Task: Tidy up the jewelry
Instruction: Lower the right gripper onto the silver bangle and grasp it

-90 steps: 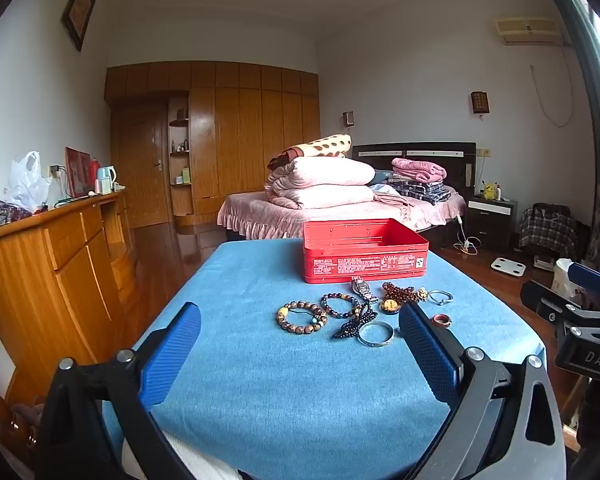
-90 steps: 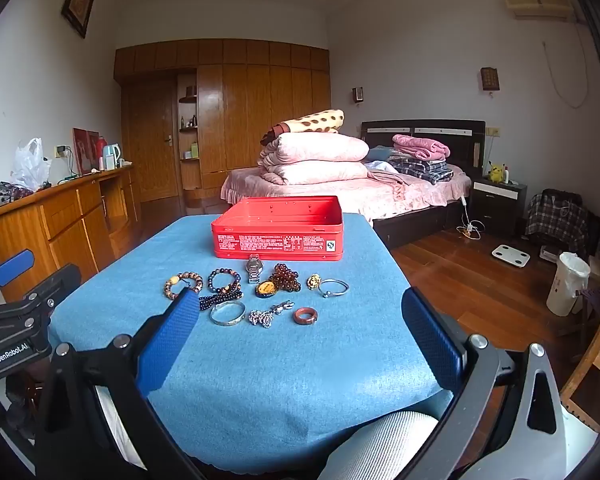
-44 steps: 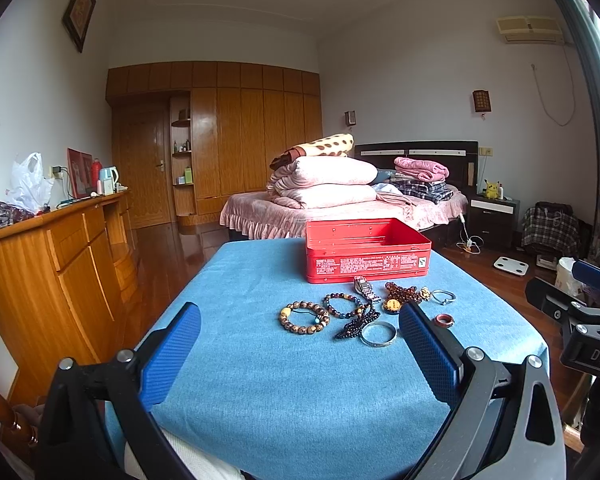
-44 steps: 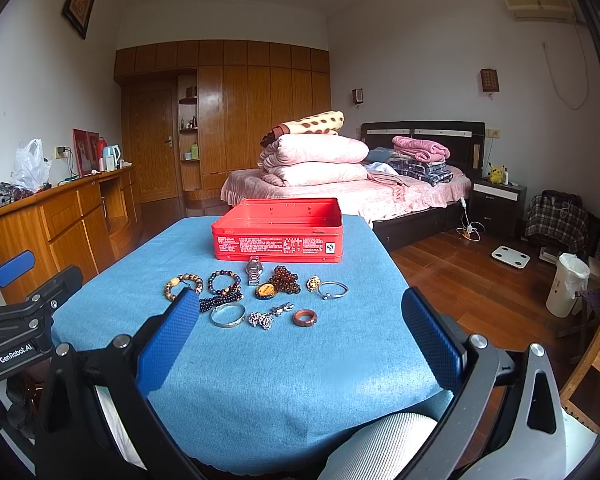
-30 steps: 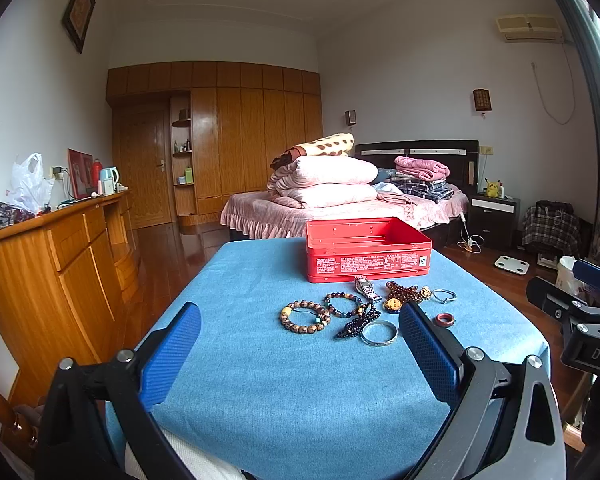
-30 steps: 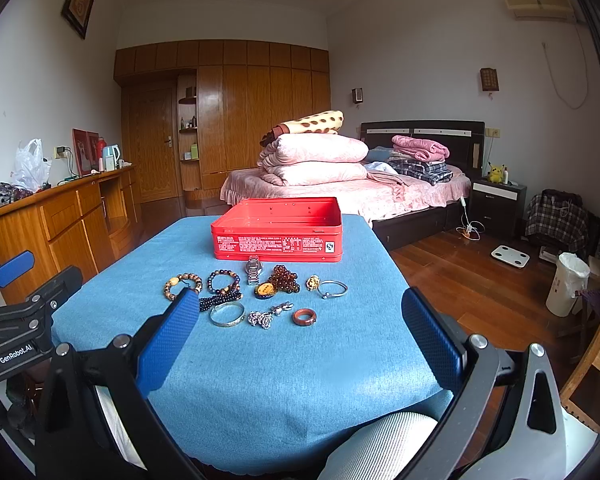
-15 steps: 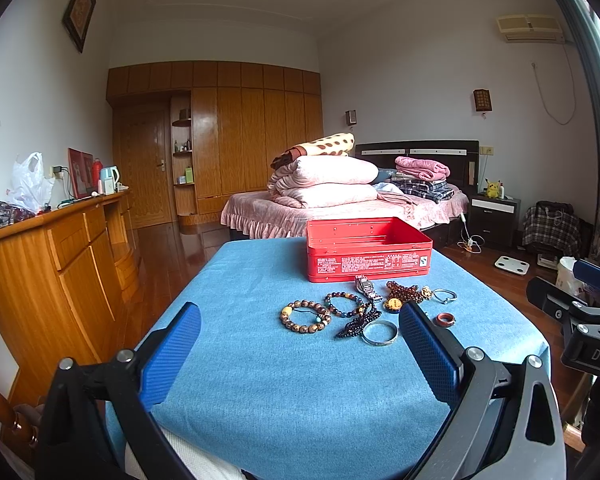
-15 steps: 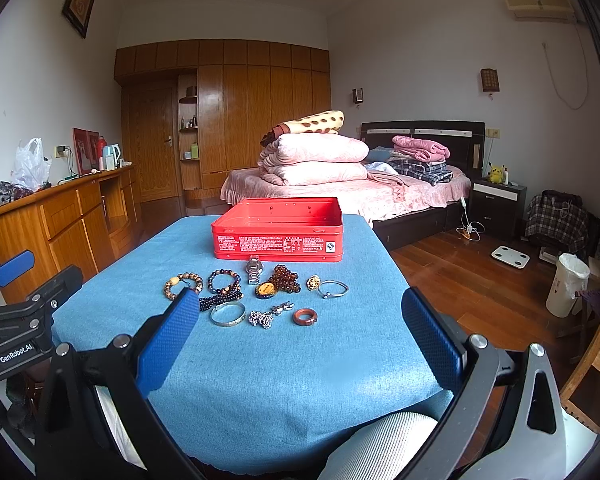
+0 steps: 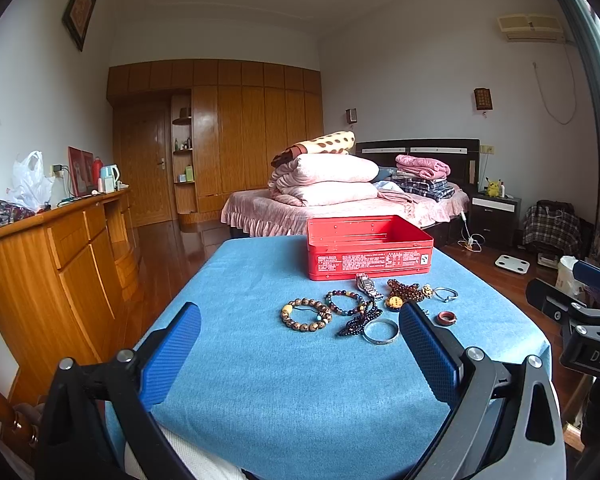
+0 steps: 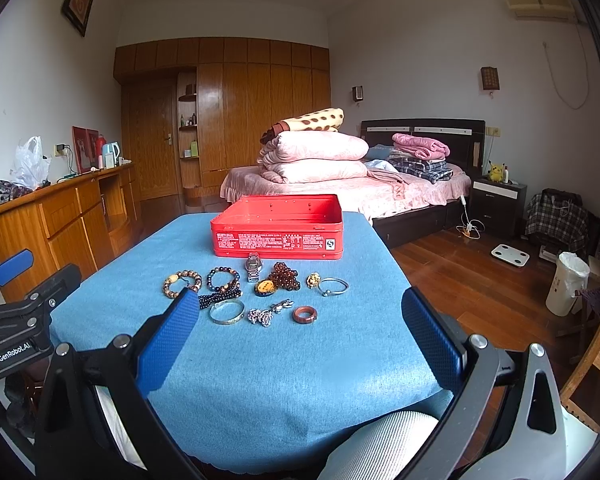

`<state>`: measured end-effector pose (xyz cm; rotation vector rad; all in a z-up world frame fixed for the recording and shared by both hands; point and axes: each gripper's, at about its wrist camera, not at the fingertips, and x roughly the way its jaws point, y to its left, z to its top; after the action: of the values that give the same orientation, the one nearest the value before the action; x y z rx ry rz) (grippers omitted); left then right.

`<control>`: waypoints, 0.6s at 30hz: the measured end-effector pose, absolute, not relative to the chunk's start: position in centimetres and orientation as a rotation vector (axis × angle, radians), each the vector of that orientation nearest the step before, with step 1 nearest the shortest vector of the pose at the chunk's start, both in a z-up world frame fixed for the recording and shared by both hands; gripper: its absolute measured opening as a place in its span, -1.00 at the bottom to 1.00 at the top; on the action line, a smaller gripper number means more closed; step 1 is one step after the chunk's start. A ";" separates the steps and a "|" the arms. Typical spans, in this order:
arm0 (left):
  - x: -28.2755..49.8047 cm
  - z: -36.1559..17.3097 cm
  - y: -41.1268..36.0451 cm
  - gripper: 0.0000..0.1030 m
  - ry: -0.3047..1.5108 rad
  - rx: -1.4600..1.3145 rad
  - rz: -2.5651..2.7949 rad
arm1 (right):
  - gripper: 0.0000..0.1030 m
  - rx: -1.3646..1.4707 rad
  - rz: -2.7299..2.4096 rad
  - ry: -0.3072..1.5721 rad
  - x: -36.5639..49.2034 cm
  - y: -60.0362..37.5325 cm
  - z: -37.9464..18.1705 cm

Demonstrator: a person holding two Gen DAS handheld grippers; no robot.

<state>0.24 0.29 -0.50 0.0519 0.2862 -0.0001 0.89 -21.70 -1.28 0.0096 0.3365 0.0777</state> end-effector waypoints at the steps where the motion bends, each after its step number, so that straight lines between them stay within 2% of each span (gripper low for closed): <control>1: 0.3 -0.6 0.3 0.88 0.288 0.051 0.000 | 0.90 0.009 0.078 0.337 0.8 -21.8 -1.2; 18: 3.4 -3.6 1.1 0.88 0.413 0.047 0.028 | 0.90 0.015 0.087 0.425 2.9 -21.8 -4.2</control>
<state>3.35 1.10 -3.62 0.0471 0.4130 0.0276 2.89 -21.75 -4.18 0.0148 0.4247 0.0868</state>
